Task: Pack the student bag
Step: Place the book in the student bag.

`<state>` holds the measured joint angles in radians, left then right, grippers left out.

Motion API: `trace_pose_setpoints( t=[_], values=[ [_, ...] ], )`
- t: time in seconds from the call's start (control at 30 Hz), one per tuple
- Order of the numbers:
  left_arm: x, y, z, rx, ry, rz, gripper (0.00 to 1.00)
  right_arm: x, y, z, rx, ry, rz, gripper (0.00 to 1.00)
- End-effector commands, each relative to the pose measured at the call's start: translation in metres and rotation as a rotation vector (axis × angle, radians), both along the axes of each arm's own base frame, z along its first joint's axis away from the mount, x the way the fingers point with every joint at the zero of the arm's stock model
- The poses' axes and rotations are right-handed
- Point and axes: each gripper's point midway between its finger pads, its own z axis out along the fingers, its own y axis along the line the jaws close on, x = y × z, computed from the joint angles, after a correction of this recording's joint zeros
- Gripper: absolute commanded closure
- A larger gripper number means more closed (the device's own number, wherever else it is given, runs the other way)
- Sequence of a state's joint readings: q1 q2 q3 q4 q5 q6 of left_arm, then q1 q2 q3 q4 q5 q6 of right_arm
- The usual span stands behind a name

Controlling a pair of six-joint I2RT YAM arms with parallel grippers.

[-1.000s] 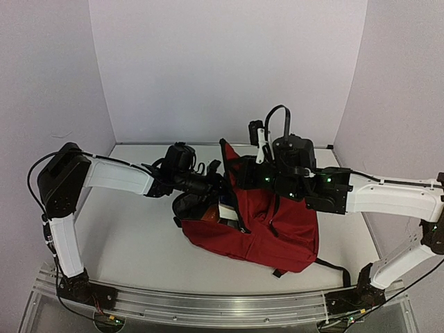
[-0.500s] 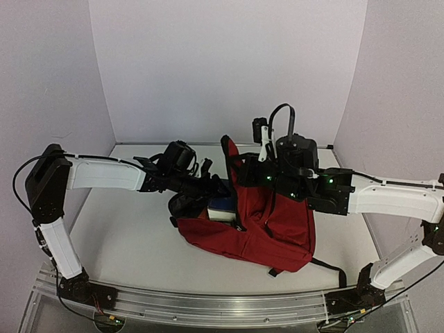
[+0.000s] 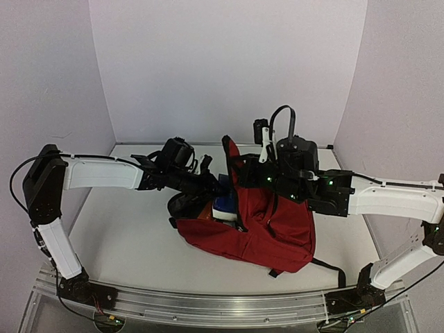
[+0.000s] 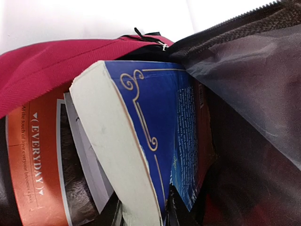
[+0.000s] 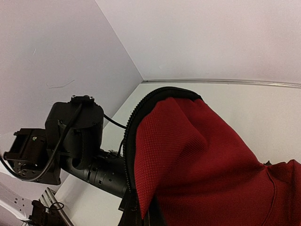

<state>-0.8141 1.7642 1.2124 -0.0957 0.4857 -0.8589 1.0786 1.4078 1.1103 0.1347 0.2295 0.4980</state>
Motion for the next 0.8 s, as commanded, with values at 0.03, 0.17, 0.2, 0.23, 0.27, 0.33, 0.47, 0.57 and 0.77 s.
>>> trace_pose_setpoints(
  t=[0.03,0.17,0.2,0.23,0.27,0.33,0.47,0.57,0.77],
  values=[
    [-0.014,-0.047,0.021,-0.092,-0.037,-0.091,0.91,-0.006,0.003,0.078,0.229,-0.121,0.023,1.0],
    [-0.016,-0.065,0.018,-0.123,-0.031,-0.101,0.93,-0.005,0.008,0.079,0.225,-0.128,0.036,1.0],
    [-0.016,-0.069,0.018,-0.132,-0.032,-0.1,0.94,-0.005,0.01,0.079,0.226,-0.129,0.041,1.0],
    [-0.016,-0.073,0.018,-0.137,-0.033,-0.102,0.94,-0.006,0.012,0.08,0.227,-0.13,0.047,1.0],
    [-0.016,-0.076,0.019,-0.14,-0.034,-0.104,0.94,-0.005,0.014,0.081,0.228,-0.131,0.05,1.0],
    [-0.017,-0.082,0.019,-0.14,-0.037,-0.108,0.94,-0.004,0.016,0.079,0.225,-0.132,0.052,1.0],
    [-0.014,-0.085,0.017,-0.142,-0.046,-0.099,0.94,-0.002,0.014,0.079,0.218,-0.141,0.036,1.0],
    [-0.013,-0.085,0.015,-0.134,-0.051,-0.097,0.9,-0.001,0.011,0.078,0.213,-0.143,0.028,1.0],
    [-0.009,-0.067,0.007,-0.065,-0.071,-0.062,0.78,0.004,-0.003,0.066,0.152,-0.115,-0.045,0.6]
  ],
)
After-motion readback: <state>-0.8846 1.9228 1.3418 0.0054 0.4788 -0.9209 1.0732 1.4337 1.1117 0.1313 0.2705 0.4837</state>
